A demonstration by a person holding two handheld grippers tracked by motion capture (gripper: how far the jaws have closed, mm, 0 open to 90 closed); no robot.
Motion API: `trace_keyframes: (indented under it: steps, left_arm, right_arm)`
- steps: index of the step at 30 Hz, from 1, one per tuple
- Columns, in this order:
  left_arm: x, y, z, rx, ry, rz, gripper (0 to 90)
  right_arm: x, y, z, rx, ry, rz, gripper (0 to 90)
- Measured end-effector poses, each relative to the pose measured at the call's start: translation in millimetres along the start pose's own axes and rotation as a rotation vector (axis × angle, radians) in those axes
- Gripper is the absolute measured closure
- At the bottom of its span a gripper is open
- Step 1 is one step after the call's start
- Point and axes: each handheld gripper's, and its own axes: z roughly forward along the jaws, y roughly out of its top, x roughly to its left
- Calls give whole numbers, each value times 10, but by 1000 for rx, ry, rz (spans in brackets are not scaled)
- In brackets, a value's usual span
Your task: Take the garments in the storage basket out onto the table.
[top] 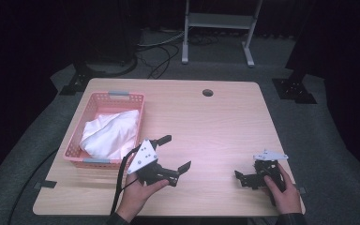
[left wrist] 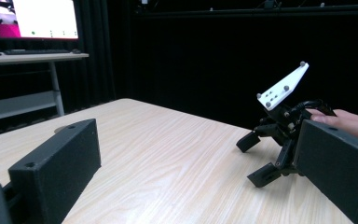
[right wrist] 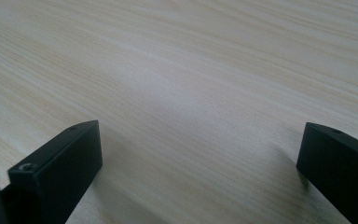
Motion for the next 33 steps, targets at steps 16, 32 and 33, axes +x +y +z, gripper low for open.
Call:
trace_keyframes:
  steps: [16,32,33]
  left_arm:
    - [141,236,-16,-7,9,-24,0]
    - [232,454,-34,-12,1,-37,0]
    - [232,454,-34,-12,1,-37,0]
  right_arm:
    - [0,0,0,0,0,0,0]
    - [0,0,1,-1,0,1,0]
    - [0,0,1,-1,0,1,0]
